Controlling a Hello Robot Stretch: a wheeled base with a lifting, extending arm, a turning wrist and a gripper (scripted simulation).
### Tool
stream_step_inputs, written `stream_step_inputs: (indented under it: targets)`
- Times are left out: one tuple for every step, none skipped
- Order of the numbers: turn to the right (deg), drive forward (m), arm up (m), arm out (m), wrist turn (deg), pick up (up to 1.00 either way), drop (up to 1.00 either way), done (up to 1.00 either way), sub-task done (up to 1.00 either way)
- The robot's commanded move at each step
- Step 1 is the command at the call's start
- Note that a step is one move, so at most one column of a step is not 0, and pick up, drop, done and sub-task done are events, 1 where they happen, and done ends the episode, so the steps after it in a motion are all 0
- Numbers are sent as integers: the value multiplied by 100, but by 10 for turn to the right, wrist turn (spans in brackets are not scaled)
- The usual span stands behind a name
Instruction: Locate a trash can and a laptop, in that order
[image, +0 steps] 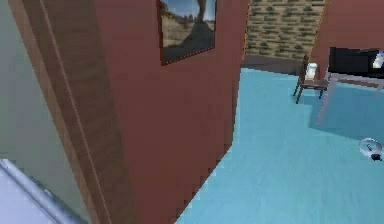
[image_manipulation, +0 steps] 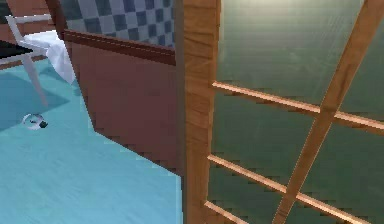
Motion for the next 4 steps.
stream_step_inputs:
  targets:
    - [0, 5, 0, 0, 0, 0, 0, 0, 0]
    - [300, 0, 0, 0, 0, 0, 0, 0, 0]
    - [0, 40, 0, 0, 0, 0, 0, 0, 0]
    - [0, 100, 0, 0, 0, 0, 0, 0, 0]
